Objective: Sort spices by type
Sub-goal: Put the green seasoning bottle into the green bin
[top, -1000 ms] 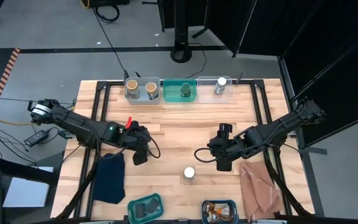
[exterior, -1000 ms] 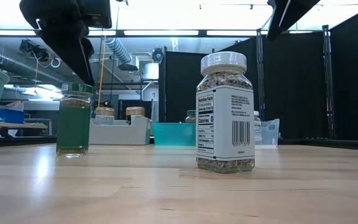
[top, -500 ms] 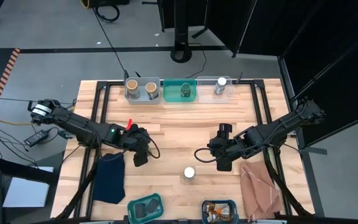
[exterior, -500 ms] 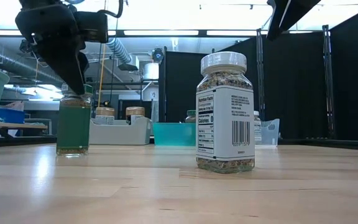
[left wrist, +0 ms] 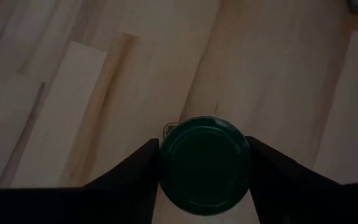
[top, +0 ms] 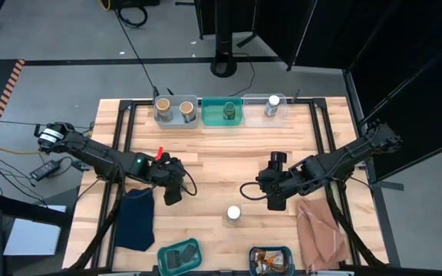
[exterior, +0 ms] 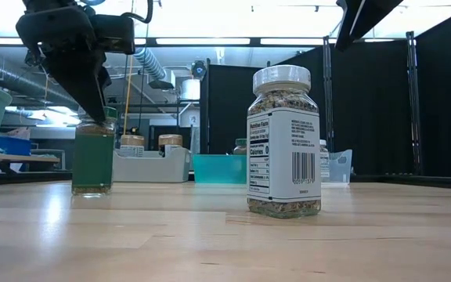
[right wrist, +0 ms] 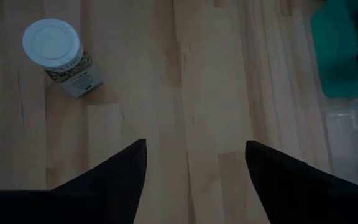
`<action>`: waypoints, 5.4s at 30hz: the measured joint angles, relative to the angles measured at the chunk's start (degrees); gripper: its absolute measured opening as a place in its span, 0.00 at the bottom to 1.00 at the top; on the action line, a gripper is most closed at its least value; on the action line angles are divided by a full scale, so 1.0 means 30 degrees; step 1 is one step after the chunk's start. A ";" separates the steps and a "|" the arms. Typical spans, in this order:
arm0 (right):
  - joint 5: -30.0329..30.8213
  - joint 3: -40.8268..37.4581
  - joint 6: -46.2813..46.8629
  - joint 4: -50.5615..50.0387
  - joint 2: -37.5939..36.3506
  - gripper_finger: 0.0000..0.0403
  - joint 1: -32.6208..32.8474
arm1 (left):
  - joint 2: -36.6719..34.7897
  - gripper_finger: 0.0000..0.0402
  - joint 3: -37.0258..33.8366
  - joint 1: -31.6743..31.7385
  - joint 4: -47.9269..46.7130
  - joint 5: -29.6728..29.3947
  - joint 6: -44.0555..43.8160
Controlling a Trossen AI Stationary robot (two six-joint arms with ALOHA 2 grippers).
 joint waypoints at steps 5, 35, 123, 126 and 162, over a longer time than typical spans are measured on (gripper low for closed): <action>0.0000 0.0000 0.0280 0.0000 -0.0003 0.68 -0.0108 | 0.0000 0.48 -0.0006 0.0000 0.0007 -0.0023 -0.0503; -0.0030 0.0000 0.0948 0.0279 -0.0002 0.67 -0.0475 | 0.0022 0.48 0.3874 0.3092 0.0321 -0.5700 -0.6050; 0.0525 0.0000 0.1982 0.1523 -0.0002 0.67 -0.2747 | 1.3792 0.49 2.0408 1.7664 -0.4264 0.6081 1.3970; 0.0525 0.0000 0.2004 0.1535 -0.0003 0.66 -0.2849 | 1.3872 0.49 2.0401 1.7748 -0.4356 0.6120 1.5074; 0.0528 0.0000 0.2988 0.1705 0.0001 0.66 -0.3109 | 1.6442 0.49 2.0361 1.8691 -0.4232 0.8754 2.1476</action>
